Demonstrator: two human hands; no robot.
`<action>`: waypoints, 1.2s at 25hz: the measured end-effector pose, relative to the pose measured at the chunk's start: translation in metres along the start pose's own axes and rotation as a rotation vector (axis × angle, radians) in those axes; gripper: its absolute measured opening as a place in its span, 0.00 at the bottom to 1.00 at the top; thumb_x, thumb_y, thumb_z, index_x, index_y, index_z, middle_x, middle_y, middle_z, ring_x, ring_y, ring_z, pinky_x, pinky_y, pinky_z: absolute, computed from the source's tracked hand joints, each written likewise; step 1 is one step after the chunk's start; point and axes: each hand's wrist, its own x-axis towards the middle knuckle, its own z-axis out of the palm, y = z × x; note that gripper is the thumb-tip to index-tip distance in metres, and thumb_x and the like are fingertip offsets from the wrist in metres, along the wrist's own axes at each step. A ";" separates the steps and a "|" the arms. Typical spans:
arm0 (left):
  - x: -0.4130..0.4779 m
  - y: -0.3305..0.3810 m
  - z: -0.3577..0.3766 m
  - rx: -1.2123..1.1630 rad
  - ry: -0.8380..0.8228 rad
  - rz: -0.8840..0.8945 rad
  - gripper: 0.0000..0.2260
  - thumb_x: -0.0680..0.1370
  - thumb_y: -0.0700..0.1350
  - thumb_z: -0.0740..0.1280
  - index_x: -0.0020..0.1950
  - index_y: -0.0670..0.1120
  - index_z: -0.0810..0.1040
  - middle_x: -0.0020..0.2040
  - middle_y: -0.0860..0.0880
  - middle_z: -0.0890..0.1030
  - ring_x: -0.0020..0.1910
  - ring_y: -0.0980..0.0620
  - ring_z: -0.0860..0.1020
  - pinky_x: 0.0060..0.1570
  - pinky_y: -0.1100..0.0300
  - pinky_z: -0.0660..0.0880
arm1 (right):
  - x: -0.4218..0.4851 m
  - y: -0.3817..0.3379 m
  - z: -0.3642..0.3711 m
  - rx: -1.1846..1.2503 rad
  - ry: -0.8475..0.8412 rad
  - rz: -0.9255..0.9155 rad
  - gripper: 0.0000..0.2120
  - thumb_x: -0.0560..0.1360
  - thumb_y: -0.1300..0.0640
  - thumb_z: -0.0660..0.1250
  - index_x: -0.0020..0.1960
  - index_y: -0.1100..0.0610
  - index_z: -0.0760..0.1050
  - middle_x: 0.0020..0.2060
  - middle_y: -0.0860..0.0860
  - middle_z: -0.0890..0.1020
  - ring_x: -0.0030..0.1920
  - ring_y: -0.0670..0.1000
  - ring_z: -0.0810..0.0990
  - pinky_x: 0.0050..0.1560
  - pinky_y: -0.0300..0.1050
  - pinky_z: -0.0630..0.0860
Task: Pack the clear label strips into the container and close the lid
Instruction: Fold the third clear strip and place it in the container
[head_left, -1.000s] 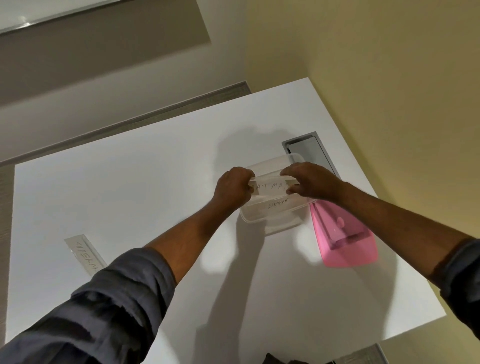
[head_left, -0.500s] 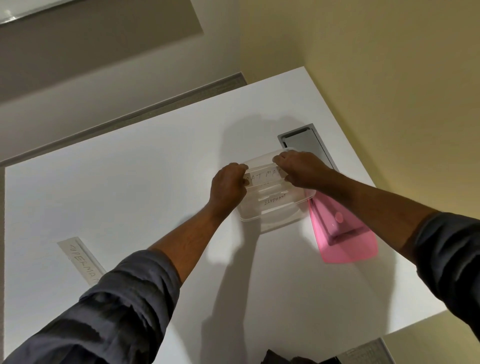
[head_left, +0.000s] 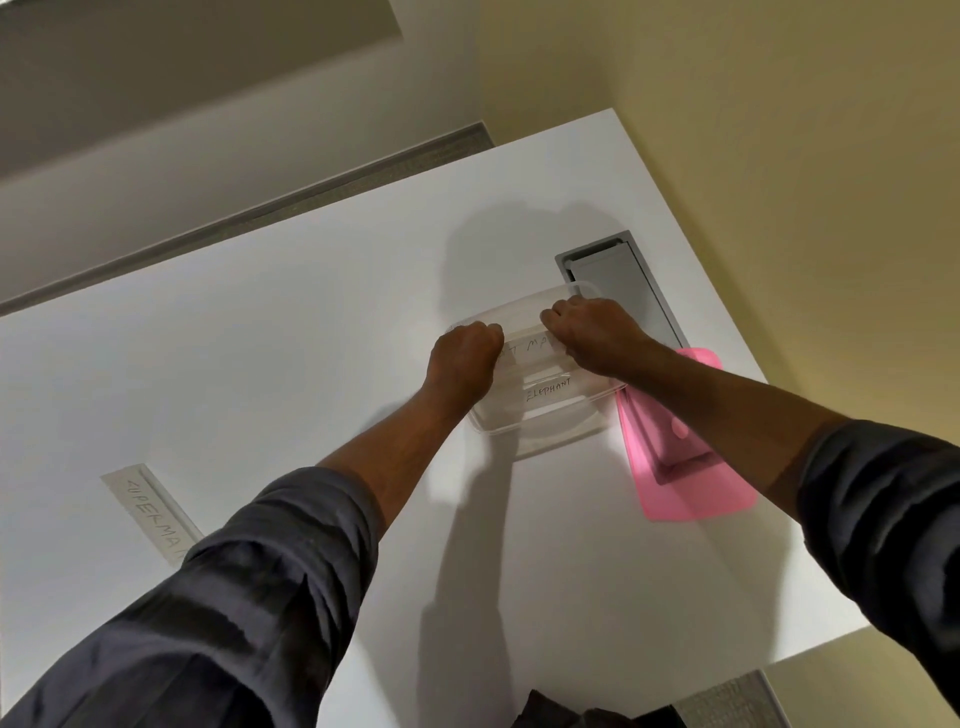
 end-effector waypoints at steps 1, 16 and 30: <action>0.001 0.001 0.002 0.015 -0.008 0.001 0.04 0.79 0.32 0.67 0.51 0.40 0.78 0.46 0.41 0.83 0.45 0.38 0.83 0.41 0.48 0.78 | 0.001 0.000 0.002 -0.003 -0.004 -0.002 0.13 0.76 0.65 0.70 0.60 0.60 0.76 0.51 0.57 0.84 0.51 0.58 0.84 0.41 0.52 0.79; 0.000 -0.001 0.000 -0.099 0.036 -0.014 0.06 0.80 0.38 0.70 0.57 0.41 0.80 0.52 0.41 0.84 0.52 0.39 0.83 0.48 0.48 0.79 | -0.003 -0.013 -0.001 0.203 0.108 0.117 0.16 0.77 0.55 0.74 0.62 0.59 0.77 0.54 0.56 0.85 0.53 0.58 0.84 0.44 0.51 0.81; -0.148 -0.057 -0.023 -0.734 0.420 -0.524 0.10 0.83 0.47 0.69 0.60 0.46 0.87 0.56 0.52 0.89 0.58 0.53 0.85 0.60 0.51 0.82 | -0.029 -0.192 -0.079 0.764 0.246 0.155 0.20 0.81 0.50 0.71 0.71 0.54 0.78 0.66 0.50 0.83 0.63 0.53 0.82 0.61 0.52 0.81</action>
